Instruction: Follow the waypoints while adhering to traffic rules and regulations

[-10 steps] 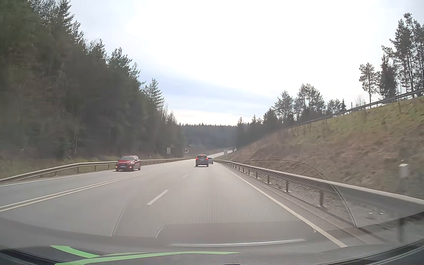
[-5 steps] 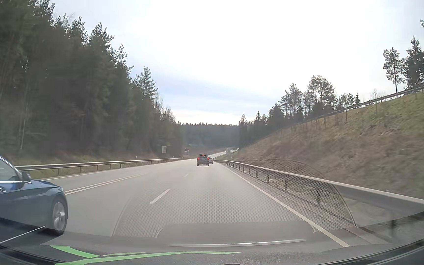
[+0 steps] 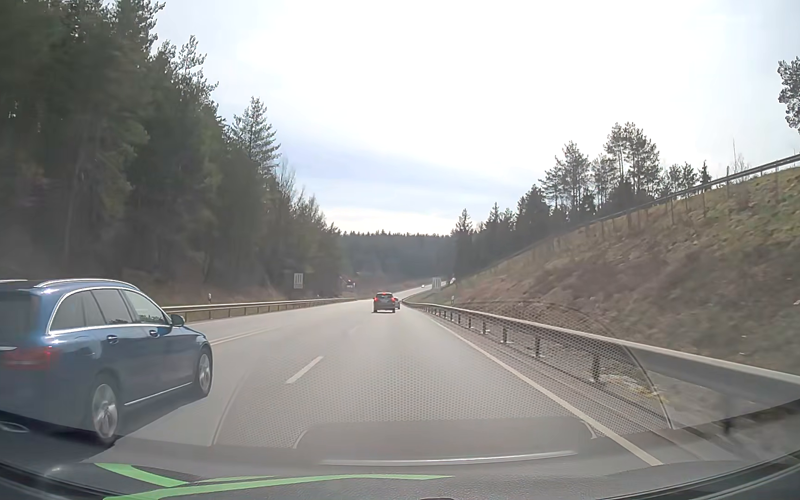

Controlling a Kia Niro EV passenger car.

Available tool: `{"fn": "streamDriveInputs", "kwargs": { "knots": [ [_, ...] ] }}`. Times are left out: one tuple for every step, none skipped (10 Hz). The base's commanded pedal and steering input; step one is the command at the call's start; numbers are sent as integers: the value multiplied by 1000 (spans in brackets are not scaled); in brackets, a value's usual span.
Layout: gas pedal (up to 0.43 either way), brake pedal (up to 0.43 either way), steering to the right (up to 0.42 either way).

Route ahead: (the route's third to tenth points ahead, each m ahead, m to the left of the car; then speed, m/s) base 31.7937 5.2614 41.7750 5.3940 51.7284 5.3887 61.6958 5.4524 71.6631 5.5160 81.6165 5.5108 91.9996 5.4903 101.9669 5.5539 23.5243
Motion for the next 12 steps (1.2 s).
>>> {"fn": "streamDriveInputs", "kwargs": {
  "knots": [
    [98, 0, 1],
    [98, 0, 2],
    [98, 0, 2],
    [98, 0, 1],
    [98, 0, 1],
    [98, 0, 1],
    [98, 0, 2],
    [98, 0, 2],
    [98, 0, 1],
    [98, 0, 2],
    [98, 0, 1],
    [98, 0, 1]
  ]
}}
